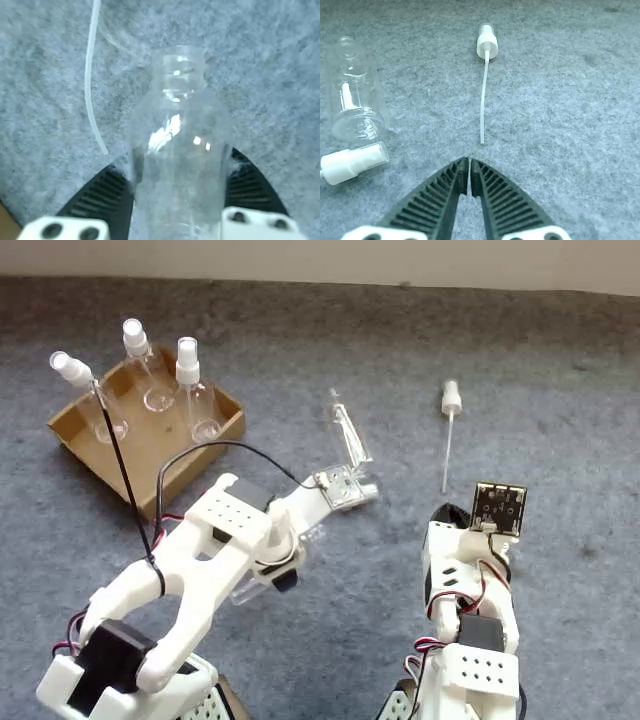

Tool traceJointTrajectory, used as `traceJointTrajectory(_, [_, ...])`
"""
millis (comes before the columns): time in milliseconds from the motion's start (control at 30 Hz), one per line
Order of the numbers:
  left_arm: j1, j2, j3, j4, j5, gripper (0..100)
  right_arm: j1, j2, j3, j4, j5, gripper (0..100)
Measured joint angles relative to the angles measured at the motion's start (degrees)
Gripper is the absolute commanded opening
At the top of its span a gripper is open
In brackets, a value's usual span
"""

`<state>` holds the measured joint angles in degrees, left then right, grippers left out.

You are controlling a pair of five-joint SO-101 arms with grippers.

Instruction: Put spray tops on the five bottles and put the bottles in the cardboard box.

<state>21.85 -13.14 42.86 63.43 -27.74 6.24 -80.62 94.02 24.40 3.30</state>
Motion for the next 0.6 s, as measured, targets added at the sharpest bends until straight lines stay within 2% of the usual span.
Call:
traceJointTrajectory(400, [0.1, -0.1, 0.4, -0.4, -2.9, 23, 0.0, 0.0, 0.0, 0.0, 0.0, 0.5])
traceJointTrajectory(600, [0.1, -0.1, 0.4, -5.3, -2.9, 23, 0.0, 0.0, 0.0, 0.0, 0.0, 0.5])
